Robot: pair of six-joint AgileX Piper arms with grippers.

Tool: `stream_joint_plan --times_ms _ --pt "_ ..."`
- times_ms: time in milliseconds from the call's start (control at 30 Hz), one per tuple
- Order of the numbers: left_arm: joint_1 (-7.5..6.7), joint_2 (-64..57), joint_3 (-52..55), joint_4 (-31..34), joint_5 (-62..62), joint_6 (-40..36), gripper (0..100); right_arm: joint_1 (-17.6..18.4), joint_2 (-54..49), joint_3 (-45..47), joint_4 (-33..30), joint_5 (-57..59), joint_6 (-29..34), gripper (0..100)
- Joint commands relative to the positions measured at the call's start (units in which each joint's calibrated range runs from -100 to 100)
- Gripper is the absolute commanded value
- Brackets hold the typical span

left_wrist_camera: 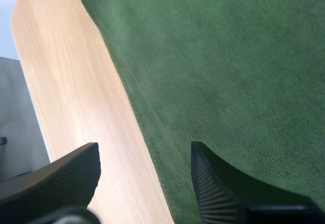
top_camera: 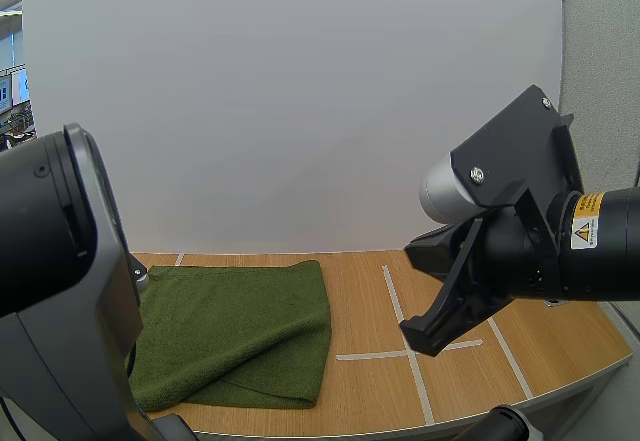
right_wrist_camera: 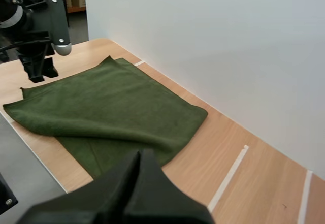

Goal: Fold the towel

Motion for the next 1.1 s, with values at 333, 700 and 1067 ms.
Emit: stream_joint_plan --times_ms 333,700,1067 --pt "0.13 0.02 -15.34 -17.55 13.52 -3.13 85 -0.25 19.34 10.80 14.32 0.00 -9.51 0" --pt "0.05 9.84 -24.42 -18.37 15.16 -5.62 85 -0.25 41.81 10.80 18.80 -4.06 -12.88 0" --pt "-0.36 26.83 -36.73 -18.50 15.19 -3.98 85 -0.25 51.91 10.80 18.26 -9.43 -12.77 0"
